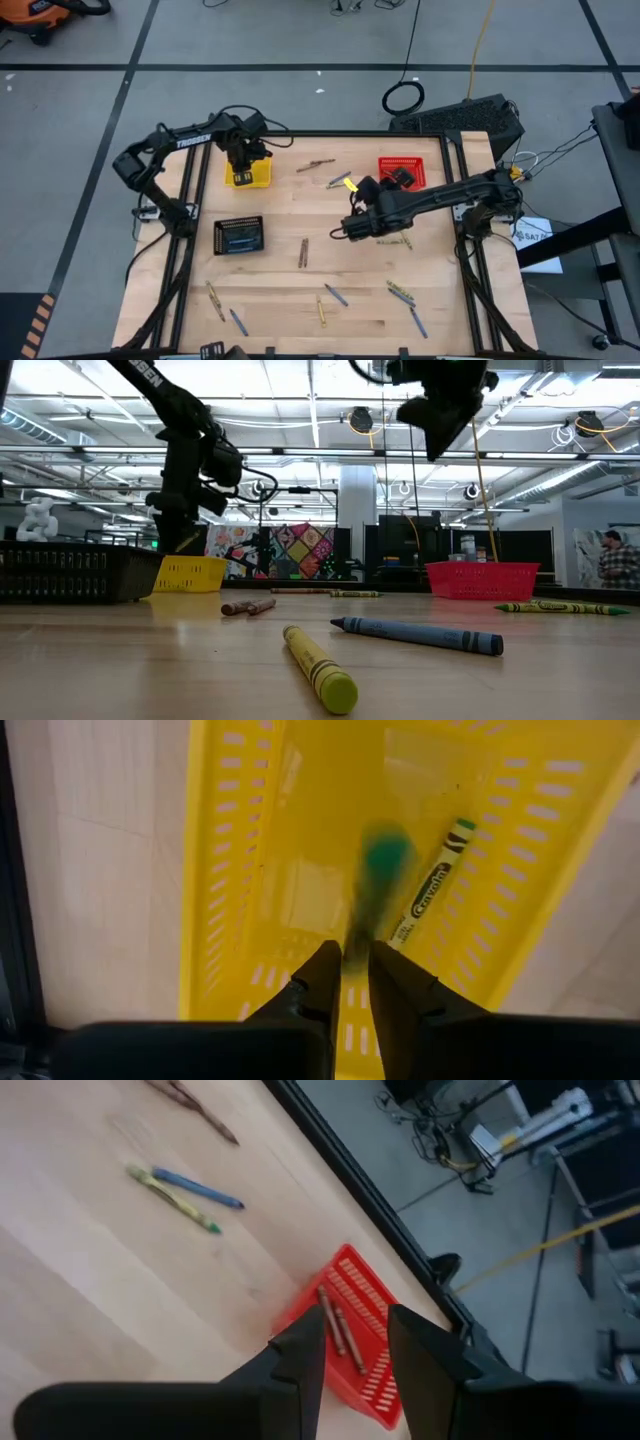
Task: Sort crayons
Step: Put the green crayon into the yellow bin, then put the brown crayon into the red bin
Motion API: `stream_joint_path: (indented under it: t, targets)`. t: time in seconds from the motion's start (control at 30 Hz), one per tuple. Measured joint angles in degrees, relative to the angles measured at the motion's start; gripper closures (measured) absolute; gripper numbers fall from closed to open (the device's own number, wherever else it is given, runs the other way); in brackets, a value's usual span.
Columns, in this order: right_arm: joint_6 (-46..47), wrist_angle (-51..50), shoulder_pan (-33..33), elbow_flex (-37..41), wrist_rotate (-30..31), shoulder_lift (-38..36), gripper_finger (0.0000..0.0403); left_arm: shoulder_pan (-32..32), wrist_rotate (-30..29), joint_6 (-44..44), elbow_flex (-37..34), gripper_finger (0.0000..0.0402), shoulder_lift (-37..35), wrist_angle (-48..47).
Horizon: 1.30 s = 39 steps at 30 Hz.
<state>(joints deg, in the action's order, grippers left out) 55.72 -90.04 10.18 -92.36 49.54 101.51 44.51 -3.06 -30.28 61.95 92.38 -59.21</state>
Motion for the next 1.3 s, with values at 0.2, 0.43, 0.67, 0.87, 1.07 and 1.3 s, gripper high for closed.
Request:
stream_joint_path:
  t: [0.2,0.43,0.67,0.87,1.07,1.3]
  targets:
    - [2.80,-0.02,-1.17,4.76,-0.59,0.00,0.0305,-0.02,-0.06,1.36,0.00,0.0343,0.13,-0.23]
    - [3.58,0.00,-1.55,6.85,-1.63,0.02,0.0305,-0.81,-0.28,3.07,0.00,0.0342,0.08,1.28]
    - [3.58,0.00,-1.54,8.73,-1.66,0.02,0.0305,-5.33,-0.36,5.29,0.00,0.0343,-2.67,1.28]
    - [4.56,0.09,-2.47,8.81,-1.20,0.02,0.0305,-10.20,-0.43,7.06,0.00,0.0343,-7.85,2.29]
    - [-0.02,8.63,-10.91,8.81,2.95,0.02,0.0305,-11.69,-0.43,8.30,0.02,0.0343,-10.71,5.60]
    - [-22.82,27.45,-20.95,8.81,-1.60,0.04,0.0305,-11.65,-1.07,10.05,0.00,0.0343,-10.89,4.60]
